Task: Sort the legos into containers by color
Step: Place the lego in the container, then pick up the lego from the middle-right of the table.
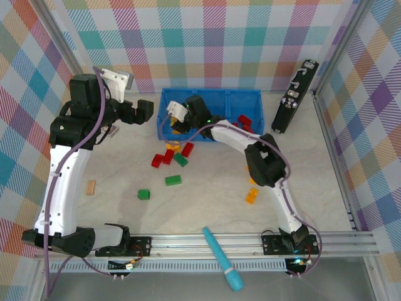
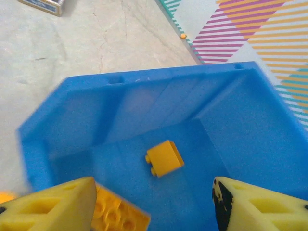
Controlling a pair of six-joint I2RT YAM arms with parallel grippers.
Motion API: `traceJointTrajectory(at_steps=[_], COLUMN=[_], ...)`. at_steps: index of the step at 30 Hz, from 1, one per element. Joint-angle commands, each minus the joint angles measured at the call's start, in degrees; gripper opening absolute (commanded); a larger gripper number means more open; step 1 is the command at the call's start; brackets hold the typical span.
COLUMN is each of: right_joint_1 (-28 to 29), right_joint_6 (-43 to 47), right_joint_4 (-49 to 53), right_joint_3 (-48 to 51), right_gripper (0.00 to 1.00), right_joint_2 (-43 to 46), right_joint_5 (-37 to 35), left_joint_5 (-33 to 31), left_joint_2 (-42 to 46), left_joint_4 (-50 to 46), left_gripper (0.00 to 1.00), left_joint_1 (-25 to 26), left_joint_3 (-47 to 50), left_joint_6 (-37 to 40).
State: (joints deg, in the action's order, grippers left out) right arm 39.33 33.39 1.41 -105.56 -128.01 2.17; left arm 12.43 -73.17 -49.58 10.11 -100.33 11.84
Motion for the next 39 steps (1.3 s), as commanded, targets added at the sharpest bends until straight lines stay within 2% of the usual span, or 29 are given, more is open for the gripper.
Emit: traceJointTrajectory(at_steps=[1,3,6,10,12,14,18,22,25,35,39], right_joint_1=[-0.05,0.04,0.04,-1.11,-2.67,-5.72,-15.52,-25.17,-29.92,-35.55,-35.62], right_joint_6=[-3.5,-6.77,-14.87,-31.1,-38.9,-45.49,-52.19,-55.37,-56.61,-64.26,-65.16], right_joint_4=[1.54,7.08,17.95,35.63,41.12,45.15,48.89,49.87,48.6,36.94,35.78], right_joint_3=[8.22,13.67,18.9,24.2,29.02,34.12,43.44,48.84,51.45,56.86,56.53], right_gripper=[0.67,0.69,0.7,0.69,0.69,0.69,0.7,0.7,0.73,0.8,0.8], right_joint_2=[13.94,21.16,29.67,38.43,43.2,47.89,55.72,58.22,57.2,51.29,48.64], right_joint_5=[-0.11,-3.65,-13.6,-23.84,-25.02,-22.83,-15.95,-11.7,-8.77,0.86,-1.81], left_joint_5=[0.76,1.0,1.97,2.32,2.67,3.16,3.39,3.48,3.39,2.89,2.53], left_joint_2=[2.47,2.76,3.19,3.7,3.78,3.78,3.73,3.64,3.64,3.81,4.08], left_joint_4=[0.01,0.27,0.66,0.9,1.07,1.23,1.42,1.51,1.42,1.13,1.46], left_gripper=[1.0,1.0,1.0,1.0,1.0,1.0,1.0,1.0,1.0,1.0,1.0], left_joint_1=[0.79,0.79,0.79,0.79,0.79,0.79,0.79,0.79,0.79,0.79,0.79], left_joint_3=[0.31,0.57,0.89,1.26,1.45,1.54,1.88,2.09,1.98,1.83,2.52], left_joint_6=[0.33,0.21,-0.37,-0.7,-0.85,-1.09,-1.29,-1.4,-1.4,-0.98,-0.75])
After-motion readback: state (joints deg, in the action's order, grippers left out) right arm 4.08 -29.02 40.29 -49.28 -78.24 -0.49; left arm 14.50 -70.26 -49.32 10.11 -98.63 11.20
